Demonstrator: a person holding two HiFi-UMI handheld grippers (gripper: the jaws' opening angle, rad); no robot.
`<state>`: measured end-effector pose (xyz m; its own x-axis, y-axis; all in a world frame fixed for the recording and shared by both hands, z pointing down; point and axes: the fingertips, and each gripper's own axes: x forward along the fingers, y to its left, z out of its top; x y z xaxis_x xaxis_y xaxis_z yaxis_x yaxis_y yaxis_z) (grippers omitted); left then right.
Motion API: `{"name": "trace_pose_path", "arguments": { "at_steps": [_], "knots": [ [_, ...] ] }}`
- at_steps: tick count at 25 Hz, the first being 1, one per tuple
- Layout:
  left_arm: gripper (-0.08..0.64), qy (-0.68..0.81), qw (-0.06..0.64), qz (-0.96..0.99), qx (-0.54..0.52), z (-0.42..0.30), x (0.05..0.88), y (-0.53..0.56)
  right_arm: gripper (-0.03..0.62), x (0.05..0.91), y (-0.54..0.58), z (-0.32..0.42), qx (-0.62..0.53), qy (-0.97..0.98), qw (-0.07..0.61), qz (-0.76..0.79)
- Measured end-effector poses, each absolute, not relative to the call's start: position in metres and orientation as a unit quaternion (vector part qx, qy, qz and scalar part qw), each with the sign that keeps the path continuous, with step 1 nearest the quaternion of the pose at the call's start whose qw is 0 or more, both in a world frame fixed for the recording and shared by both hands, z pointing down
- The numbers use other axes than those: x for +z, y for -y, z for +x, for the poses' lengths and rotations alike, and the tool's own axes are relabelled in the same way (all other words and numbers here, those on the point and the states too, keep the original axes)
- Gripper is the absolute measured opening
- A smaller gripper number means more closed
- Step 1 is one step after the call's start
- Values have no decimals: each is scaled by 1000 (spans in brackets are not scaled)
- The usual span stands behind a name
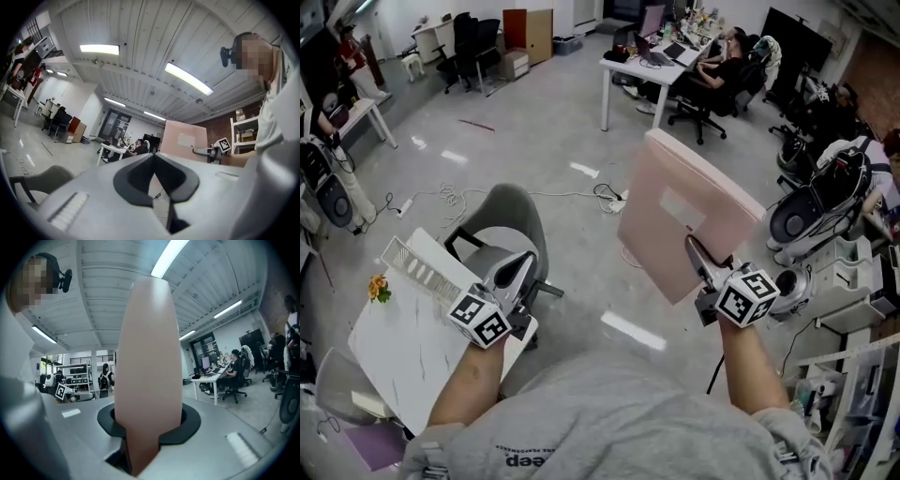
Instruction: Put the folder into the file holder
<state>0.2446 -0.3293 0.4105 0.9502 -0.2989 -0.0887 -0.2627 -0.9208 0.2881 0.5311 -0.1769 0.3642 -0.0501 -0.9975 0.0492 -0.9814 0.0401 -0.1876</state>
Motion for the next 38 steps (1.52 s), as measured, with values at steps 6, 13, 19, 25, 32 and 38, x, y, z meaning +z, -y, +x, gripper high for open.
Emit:
{"name": "trace_pose_path", "arguments": {
  "at_steps": [6, 13, 19, 25, 32, 38],
  "knots": [
    [58, 157, 137, 975, -74, 217, 413, 360, 123, 351, 224, 499, -80, -740, 35, -667],
    [58, 252, 123, 955, -93, 133, 403, 382, 123, 322, 311, 420, -69, -804, 29, -590],
    [58, 368, 105, 918, -101, 10, 407, 386, 123, 314, 387, 301, -75, -865, 27, -496],
    [58, 444, 89, 886, -98, -100, 409, 377, 123, 306, 433, 177, -81, -899, 34, -430],
    [60, 486, 81, 865, -97, -184, 412, 361, 121, 300, 457, 67, -91, -915, 48, -390],
    [58, 497, 89, 857, -98, -223, 423, 358, 121, 311, 474, 18, -77, -915, 40, -394]
  ]
}}
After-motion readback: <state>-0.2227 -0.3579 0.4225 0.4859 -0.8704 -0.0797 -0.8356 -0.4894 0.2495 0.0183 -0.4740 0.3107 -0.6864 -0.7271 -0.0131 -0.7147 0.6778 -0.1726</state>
